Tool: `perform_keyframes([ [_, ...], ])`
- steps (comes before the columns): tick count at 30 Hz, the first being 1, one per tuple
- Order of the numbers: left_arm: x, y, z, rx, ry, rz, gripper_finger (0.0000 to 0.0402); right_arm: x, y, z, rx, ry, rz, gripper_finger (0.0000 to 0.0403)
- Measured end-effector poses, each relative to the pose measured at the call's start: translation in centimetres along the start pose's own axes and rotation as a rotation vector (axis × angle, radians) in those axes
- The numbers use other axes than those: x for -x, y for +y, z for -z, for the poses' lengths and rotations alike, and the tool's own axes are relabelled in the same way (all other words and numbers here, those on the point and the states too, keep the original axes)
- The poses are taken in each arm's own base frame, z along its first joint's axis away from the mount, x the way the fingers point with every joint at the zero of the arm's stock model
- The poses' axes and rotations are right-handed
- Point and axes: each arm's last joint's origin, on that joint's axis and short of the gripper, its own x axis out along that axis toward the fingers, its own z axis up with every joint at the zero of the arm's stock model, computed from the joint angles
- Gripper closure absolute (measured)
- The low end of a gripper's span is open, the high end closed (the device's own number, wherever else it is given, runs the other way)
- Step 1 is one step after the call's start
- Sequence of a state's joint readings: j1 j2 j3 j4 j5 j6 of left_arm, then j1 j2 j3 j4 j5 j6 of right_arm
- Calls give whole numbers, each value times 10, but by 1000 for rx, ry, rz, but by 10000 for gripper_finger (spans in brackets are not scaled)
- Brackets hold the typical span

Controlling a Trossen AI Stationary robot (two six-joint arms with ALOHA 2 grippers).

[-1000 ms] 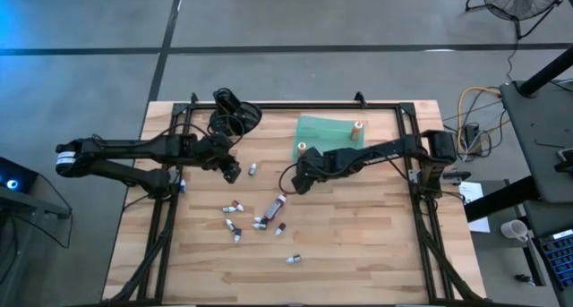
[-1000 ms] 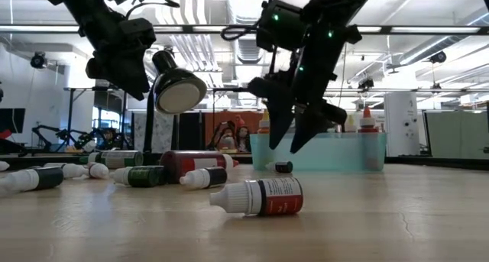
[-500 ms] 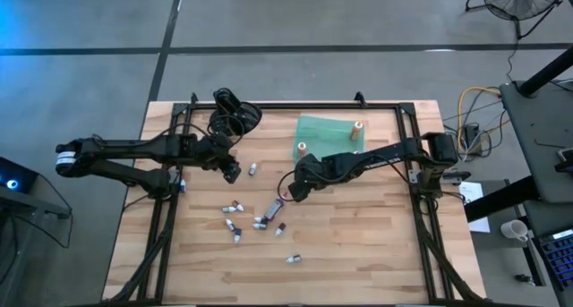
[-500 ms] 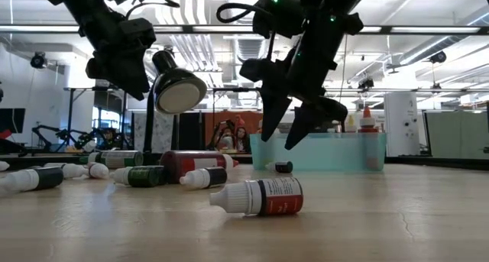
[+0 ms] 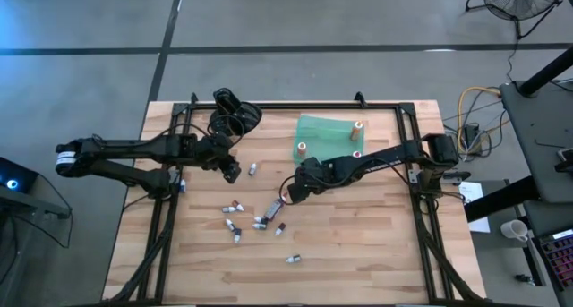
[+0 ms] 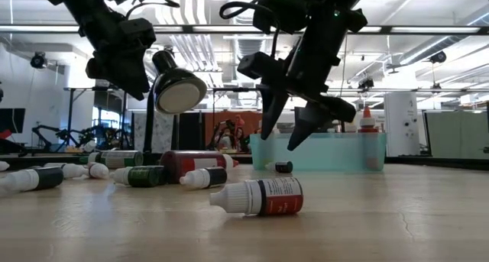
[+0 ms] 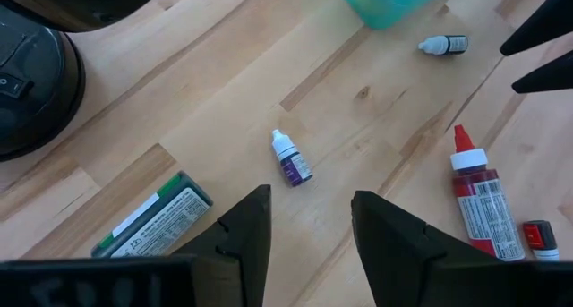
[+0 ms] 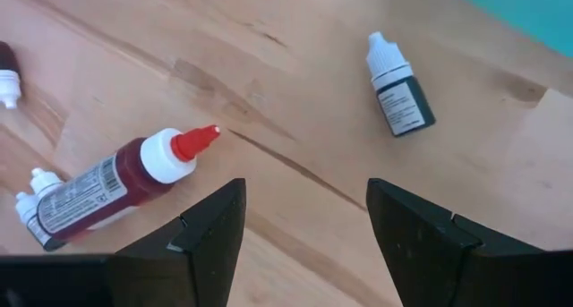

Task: Pick & Place food coloring
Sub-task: Put the red food coloring bottle into the green bin

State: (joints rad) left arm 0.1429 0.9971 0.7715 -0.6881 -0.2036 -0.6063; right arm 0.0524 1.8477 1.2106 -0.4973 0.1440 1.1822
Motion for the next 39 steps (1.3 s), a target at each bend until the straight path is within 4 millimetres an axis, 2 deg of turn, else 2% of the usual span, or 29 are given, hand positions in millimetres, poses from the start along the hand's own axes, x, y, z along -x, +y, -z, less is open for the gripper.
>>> perform_keyframes([
  [9, 0, 0, 0, 0, 0, 0, 273, 0, 1, 2, -112, 59, -26, 177],
  [18, 0, 0, 0, -1, 0, 0, 273, 2, 5, 8, 51, 61, -39, 177],
  [21, 0, 0, 0, 1, 0, 0, 273, 4, 8, 13, 91, 12, -21, 177],
  [28, 0, 0, 0, 21, 0, 0, 273, 9, 4, 21, -30, -55, 65, 177],
  [39, 0, 0, 0, 0, 0, 0, 273, 2, 1, 19, -62, -163, 142, 185],
])
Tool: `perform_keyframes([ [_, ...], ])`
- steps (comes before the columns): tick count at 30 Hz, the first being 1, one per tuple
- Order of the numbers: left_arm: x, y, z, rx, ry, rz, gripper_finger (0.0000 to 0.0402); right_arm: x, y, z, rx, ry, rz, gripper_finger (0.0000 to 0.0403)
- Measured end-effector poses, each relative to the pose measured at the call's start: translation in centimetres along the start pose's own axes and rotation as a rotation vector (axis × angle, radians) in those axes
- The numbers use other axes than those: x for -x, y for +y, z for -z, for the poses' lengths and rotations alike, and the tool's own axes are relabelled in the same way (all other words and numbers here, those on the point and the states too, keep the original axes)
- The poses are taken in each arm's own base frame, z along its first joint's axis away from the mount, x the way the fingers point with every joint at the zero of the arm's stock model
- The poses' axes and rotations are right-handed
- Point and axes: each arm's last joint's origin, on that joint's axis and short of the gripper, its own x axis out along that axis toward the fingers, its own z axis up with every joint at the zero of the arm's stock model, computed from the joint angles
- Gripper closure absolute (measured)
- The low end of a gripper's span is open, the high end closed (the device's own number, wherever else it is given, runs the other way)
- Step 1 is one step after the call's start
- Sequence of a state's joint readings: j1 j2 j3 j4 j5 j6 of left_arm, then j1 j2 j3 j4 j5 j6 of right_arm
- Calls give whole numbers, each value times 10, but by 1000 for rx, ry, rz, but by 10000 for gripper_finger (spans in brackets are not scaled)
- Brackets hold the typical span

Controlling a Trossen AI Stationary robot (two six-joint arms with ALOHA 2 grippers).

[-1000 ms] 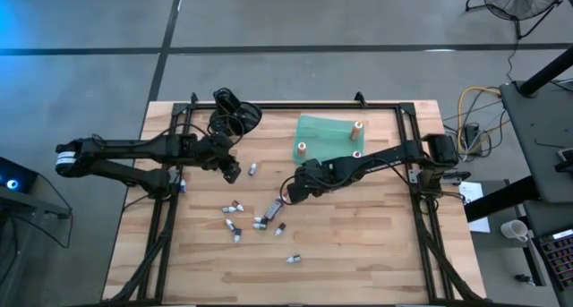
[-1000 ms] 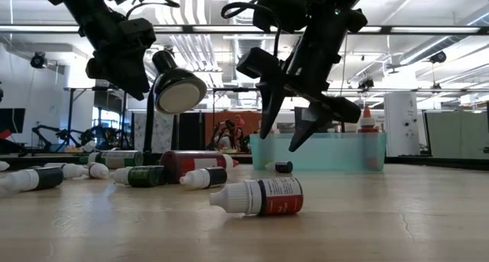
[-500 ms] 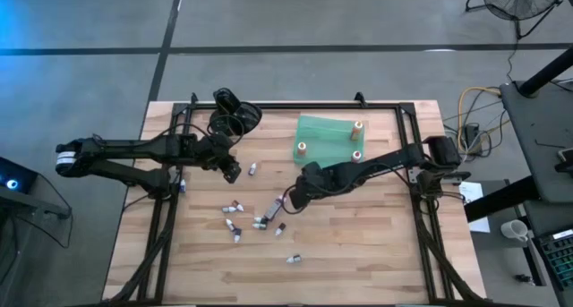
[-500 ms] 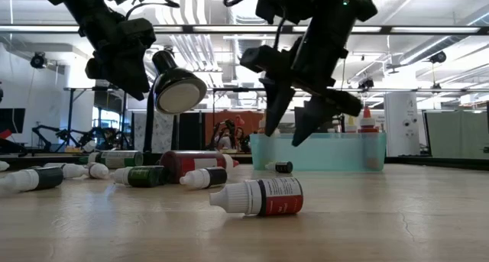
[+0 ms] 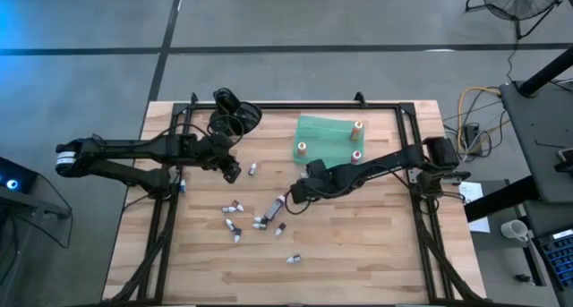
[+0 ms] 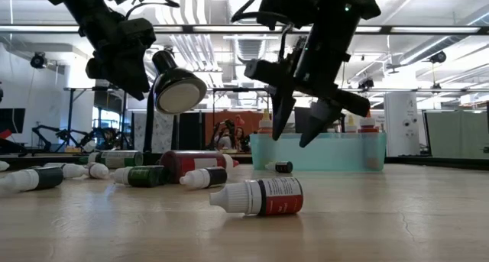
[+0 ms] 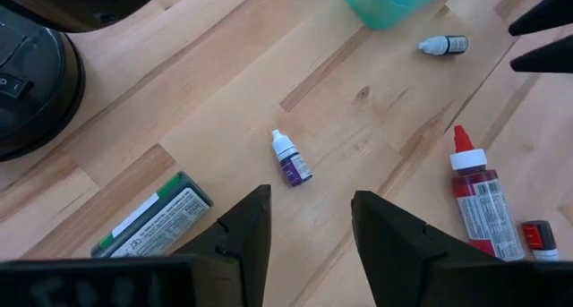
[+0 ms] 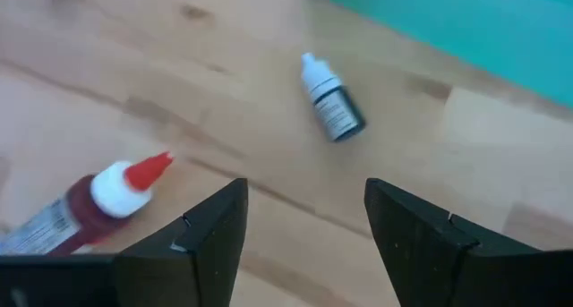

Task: Pick & Place food coloring
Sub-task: Put the red food coloring bottle into the green bin

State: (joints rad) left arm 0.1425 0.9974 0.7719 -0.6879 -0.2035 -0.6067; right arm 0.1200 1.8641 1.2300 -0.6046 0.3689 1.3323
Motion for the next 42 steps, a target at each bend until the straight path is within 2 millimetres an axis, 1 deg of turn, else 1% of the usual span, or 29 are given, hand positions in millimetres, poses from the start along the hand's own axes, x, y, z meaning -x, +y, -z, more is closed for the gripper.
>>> perform_keyframes([
  [3, 0, 0, 0, 0, 0, 0, 273, -12, -1, -1, 49, 1, 25, 187],
  [8, 0, 0, 0, -2, -1, 0, 273, -33, 3, 2, 228, 16, 67, 188],
  [11, 0, 0, 0, 7, 0, 1, 273, -40, 9, 2, 260, 23, 78, 188],
  [14, 0, 0, 0, 26, 3, 3, 273, -39, 11, -1, 251, 23, 87, 188],
  [17, 0, 0, 0, 41, 11, 12, 273, -36, 7, -4, 230, 36, 130, 188],
  [19, 0, -1, 1, 47, 20, 24, 273, -32, 6, -5, 235, 51, 168, 188],
  [22, 0, -1, 1, 47, 22, 26, 273, -29, 8, -7, 256, 46, 167, 188],
  [28, 0, -1, 1, 42, 21, 27, 273, -38, 12, -12, 308, 10, 128, 188],
  [34, 0, -1, 1, 46, 21, 27, 273, -53, 6, -14, 310, 21, 171, 188],
  [42, 0, -1, 1, 56, 21, 27, 273, -57, 7, -14, 380, 22, 169, 189],
])
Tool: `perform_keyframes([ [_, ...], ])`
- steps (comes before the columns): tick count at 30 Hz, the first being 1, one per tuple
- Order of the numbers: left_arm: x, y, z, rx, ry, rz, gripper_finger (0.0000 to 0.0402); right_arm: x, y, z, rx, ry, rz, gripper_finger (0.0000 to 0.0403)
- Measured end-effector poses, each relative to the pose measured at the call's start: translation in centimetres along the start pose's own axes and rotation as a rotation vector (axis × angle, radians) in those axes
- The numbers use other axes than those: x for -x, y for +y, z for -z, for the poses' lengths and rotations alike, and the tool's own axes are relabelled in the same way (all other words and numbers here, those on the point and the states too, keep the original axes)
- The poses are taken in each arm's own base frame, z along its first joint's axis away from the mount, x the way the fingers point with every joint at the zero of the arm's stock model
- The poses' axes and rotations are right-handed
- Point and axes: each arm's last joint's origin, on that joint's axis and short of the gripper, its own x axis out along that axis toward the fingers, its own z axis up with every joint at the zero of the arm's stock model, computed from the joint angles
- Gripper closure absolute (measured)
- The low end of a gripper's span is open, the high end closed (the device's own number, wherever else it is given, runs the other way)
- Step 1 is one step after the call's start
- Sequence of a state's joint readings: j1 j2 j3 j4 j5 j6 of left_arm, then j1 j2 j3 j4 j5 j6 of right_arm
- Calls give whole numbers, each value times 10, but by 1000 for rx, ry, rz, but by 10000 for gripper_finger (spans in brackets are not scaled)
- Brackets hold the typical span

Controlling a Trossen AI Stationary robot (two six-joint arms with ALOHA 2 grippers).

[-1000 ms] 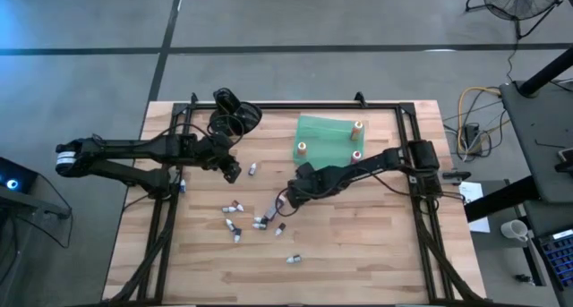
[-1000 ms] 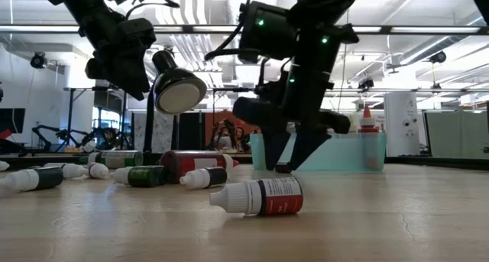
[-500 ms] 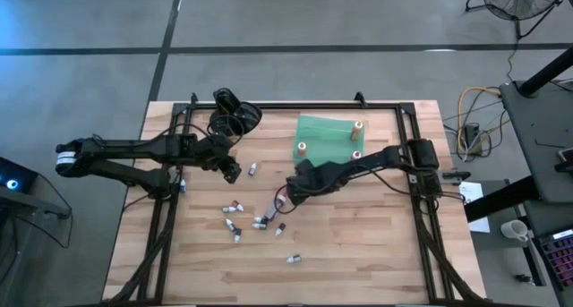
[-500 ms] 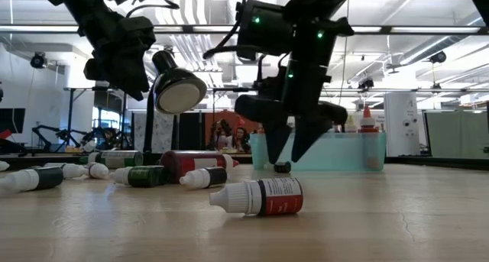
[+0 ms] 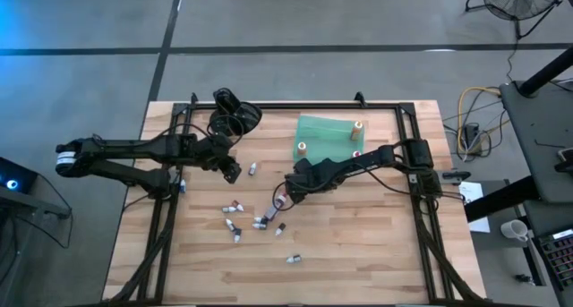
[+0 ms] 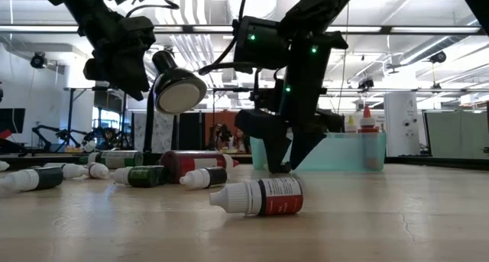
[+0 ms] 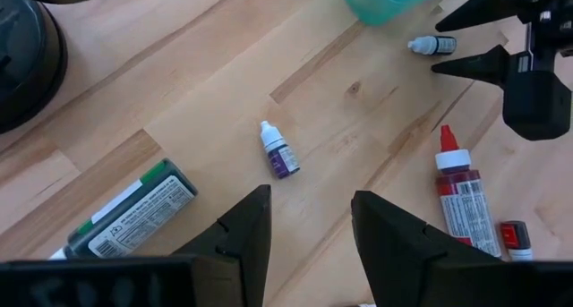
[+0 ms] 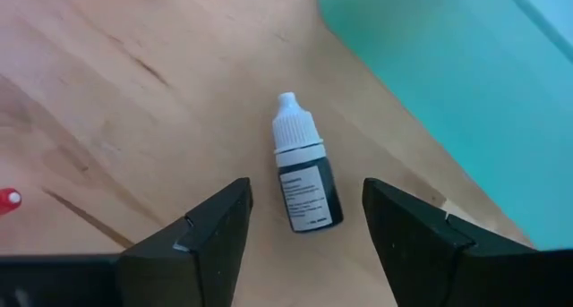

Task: Pick & Place food coloring
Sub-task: Put the red food coloring bottle into the green bin

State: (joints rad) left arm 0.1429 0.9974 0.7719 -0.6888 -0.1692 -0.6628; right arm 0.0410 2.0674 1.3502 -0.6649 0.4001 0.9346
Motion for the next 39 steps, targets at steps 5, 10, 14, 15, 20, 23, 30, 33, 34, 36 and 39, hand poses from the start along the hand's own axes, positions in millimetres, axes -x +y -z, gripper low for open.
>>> perform_keyframes([
  [5, 0, 0, 0, 0, 0, 0, 273, 0, 0, -1, 8, -2, -8, 200],
  [10, 0, 0, 0, 0, 0, 0, 273, -1, 1, -1, 19, -7, -21, 239],
  [14, 0, 0, 0, 0, 0, 0, 273, -1, 2, -2, 16, -7, -29, 274],
  [15, 0, 0, 0, 0, 0, 0, 273, -1, 2, -2, 16, -7, -29, 282],
  [20, 0, 0, 0, 0, 0, 0, 273, -1, 2, -2, 15, -4, -35, 315],
  [23, 0, 0, 0, 0, 0, 0, 273, 0, 2, -2, 11, -4, -36, 329],
  [30, 0, 0, 0, 0, 0, 0, 273, 25, -4, -11, -14, -21, -93, 336],
  [33, 0, 0, 0, 0, -1, 0, 273, 55, -10, -20, -42, -47, -177, 337],
  [34, 0, 0, 0, 0, -1, 0, 273, 64, -13, -23, -51, -55, -202, 337],
  [36, 0, 0, 0, 1, -1, 0, 273, 83, -20, -28, -70, -63, -263, 337],
  [39, 0, 0, 0, 17, -1, 0, 273, 108, -35, -37, -100, -44, -364, 337],
])
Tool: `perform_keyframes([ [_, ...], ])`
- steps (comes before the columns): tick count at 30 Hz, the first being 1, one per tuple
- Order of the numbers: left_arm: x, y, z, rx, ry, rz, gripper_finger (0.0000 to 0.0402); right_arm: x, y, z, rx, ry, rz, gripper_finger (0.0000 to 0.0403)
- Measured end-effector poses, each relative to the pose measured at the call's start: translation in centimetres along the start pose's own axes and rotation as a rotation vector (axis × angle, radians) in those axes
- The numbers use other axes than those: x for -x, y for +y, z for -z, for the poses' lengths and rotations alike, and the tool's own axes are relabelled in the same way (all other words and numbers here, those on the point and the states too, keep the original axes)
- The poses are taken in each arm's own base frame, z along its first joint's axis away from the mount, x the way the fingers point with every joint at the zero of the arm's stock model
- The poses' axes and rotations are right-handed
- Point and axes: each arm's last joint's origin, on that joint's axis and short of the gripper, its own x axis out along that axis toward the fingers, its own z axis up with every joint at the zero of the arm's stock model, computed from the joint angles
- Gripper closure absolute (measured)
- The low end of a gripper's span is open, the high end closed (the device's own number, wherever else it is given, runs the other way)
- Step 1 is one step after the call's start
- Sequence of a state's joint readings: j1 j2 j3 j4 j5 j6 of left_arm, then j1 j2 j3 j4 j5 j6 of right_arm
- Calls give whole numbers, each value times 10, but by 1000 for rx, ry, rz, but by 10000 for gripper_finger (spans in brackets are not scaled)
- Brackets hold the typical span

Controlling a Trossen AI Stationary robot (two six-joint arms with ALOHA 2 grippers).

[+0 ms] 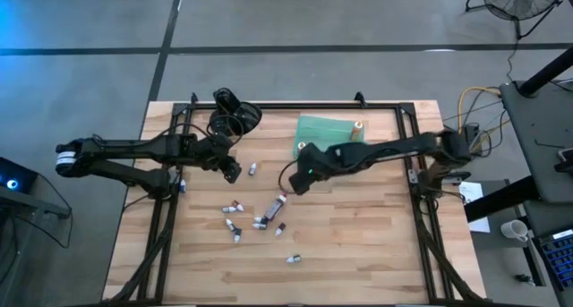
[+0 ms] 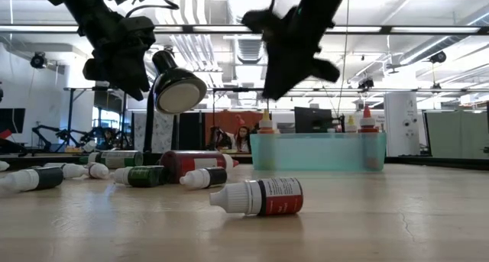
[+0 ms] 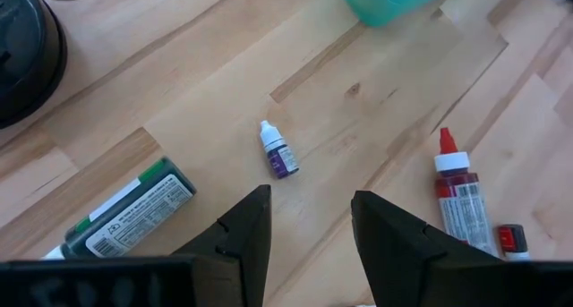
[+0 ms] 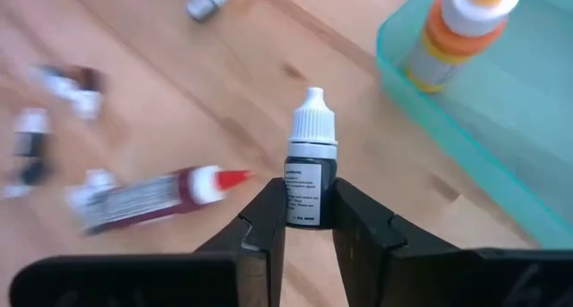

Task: Pick & Place food coloring
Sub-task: Put the red food coloring bottle into the green bin

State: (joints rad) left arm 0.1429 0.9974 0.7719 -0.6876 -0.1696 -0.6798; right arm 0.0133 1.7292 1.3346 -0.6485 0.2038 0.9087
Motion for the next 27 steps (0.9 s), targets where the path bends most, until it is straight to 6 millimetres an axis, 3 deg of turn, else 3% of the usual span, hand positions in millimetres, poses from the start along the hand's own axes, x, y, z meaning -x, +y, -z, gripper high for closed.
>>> perform_keyframes([
  [7, 0, 0, 0, 5, -4, 3, 273, 55, -23, -14, -82, -101, -12, 333],
  [10, 0, -1, -1, 7, -6, 5, 273, 67, -32, -18, -99, -119, 0, 334],
  [19, -1, -1, -1, 11, -21, 18, 273, 67, -34, -6, -76, 34, -14, 334],
  [27, -1, -2, -1, 15, -24, 19, 273, 68, -30, -3, -71, 170, -138, 333],
])
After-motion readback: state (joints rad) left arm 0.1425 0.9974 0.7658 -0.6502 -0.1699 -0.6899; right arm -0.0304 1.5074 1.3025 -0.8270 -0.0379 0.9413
